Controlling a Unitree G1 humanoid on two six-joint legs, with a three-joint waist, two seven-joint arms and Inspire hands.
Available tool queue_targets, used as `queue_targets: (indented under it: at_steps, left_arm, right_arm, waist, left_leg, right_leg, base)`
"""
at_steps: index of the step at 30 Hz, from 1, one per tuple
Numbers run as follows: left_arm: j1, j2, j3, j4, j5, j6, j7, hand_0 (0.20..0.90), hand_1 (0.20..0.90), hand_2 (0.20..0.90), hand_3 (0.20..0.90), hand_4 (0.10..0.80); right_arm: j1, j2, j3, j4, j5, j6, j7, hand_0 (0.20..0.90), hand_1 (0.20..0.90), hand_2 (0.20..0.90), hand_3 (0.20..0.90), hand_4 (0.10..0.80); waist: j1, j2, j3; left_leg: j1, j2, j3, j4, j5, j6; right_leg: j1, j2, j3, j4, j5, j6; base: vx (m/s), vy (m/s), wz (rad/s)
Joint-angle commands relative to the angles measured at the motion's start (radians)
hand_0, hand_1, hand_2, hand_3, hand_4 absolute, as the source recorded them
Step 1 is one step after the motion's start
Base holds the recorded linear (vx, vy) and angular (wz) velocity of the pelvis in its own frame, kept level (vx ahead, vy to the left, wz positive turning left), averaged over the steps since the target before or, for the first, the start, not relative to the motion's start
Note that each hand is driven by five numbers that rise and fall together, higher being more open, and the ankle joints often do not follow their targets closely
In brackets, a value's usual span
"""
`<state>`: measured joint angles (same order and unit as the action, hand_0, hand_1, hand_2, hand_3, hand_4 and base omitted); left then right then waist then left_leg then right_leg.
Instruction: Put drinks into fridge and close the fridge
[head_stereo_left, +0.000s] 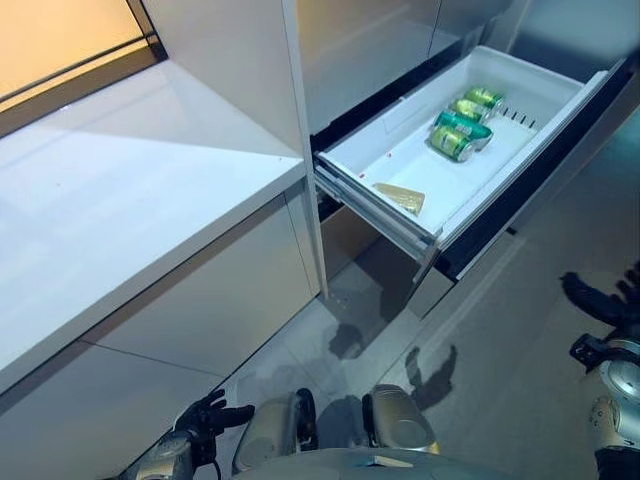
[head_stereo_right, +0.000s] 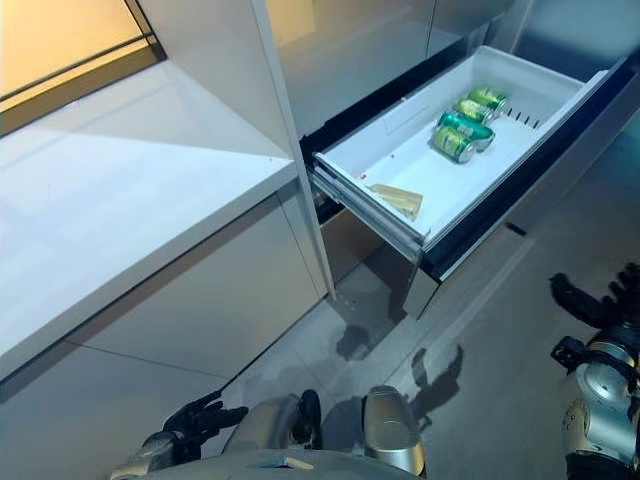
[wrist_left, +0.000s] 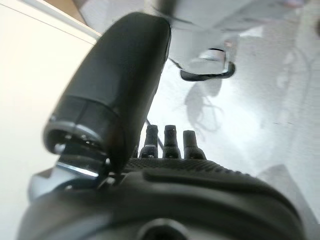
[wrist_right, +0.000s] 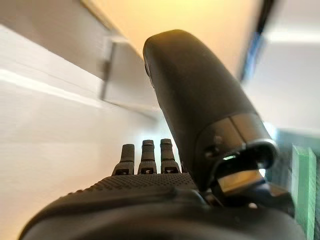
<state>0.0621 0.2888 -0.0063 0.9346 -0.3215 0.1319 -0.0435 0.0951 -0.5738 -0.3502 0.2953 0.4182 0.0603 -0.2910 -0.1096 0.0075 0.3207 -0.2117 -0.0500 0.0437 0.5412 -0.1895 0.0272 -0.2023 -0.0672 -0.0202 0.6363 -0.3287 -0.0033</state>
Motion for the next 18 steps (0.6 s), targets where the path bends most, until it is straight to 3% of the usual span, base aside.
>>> queue_targets:
  at_steps: [1,11,18]
  left_arm:
    - [-0.035,0.085,-0.032,-0.039,-0.042,-0.009,0.035,0.900,0.900,0.900,0.900,0.800]
    - [-0.138,0.105,-0.100,-0.021,-0.088,0.017,0.065,0.900,0.900,0.900,0.900,0.800]
    - [-0.204,0.086,-0.160,-0.014,-0.103,0.029,0.096,0.900,0.900,0.900,0.900,0.800]
  right_arm:
    - [-0.153,-0.169,0.020,-0.016,-0.080,-0.043,0.068,0.900,0.900,0.900,0.900,0.800]
    - [-0.410,-0.232,0.248,-0.002,-0.116,-0.010,0.130,0.900,0.900,0.900,0.900,0.800]
    - [-0.637,-0.188,0.426,0.033,-0.132,-0.053,0.145,0.900,0.900,0.900,0.900,0.800]
  waist:
    - [0.025,-0.007,0.000]
    - [0.045,-0.006,0.071]
    - [0.077,0.001,0.104]
  left_leg:
    - [0.007,-0.024,-0.016,0.066,-0.111,0.079]
    - [-0.077,-0.026,-0.022,0.091,-0.075,0.064]
    - [-0.112,-0.036,-0.036,0.099,-0.052,0.055]
  right_leg:
    - [-0.014,0.026,-0.027,-0.004,0.076,-0.062]
    - [-0.095,0.036,-0.028,0.015,0.103,-0.060]
    - [-0.118,0.039,-0.031,0.000,0.132,-0.053]
  base:
    - [-0.114,-0.030,-0.08]
    - [-0.059,-0.028,0.01]
    - [0.000,0.000,0.00]
